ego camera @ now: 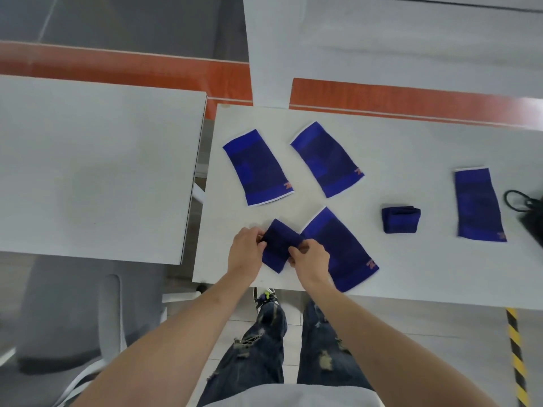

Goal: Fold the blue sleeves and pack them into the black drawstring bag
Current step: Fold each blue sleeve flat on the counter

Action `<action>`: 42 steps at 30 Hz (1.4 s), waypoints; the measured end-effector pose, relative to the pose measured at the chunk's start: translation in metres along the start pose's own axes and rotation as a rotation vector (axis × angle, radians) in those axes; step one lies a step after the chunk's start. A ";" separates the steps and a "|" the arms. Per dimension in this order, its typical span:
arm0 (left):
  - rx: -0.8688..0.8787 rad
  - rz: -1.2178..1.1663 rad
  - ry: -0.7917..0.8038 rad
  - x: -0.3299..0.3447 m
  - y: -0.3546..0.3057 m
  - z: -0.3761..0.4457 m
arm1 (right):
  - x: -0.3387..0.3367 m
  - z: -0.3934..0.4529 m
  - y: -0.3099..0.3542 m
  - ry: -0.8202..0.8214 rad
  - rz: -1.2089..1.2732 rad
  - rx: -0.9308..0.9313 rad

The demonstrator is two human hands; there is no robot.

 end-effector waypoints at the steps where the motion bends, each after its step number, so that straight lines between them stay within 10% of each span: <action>1: -0.001 -0.005 0.008 0.001 0.000 -0.001 | 0.001 0.000 -0.001 -0.008 0.027 0.012; 26: -0.066 -0.535 0.143 -0.033 -0.015 0.000 | -0.012 -0.005 0.055 0.205 0.346 -0.198; 31: 0.277 -0.245 -0.154 -0.065 -0.021 0.000 | -0.025 -0.007 0.069 0.130 0.172 -0.567; 35: 0.453 -0.078 -0.009 -0.048 -0.005 -0.016 | -0.022 -0.011 0.052 0.061 -0.113 -0.945; 42: 0.301 -0.043 0.107 -0.024 0.025 -0.037 | -0.002 -0.014 0.013 0.278 -0.360 -0.833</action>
Point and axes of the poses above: each hand's wrist, its own z-axis towards the middle knuckle, its own x-axis out of the palm, y = z × x, the point moved 6 cm from there along z, towards the middle knuckle, and after that the axes turned 13 degrees about -y, right-handed, at the moved point
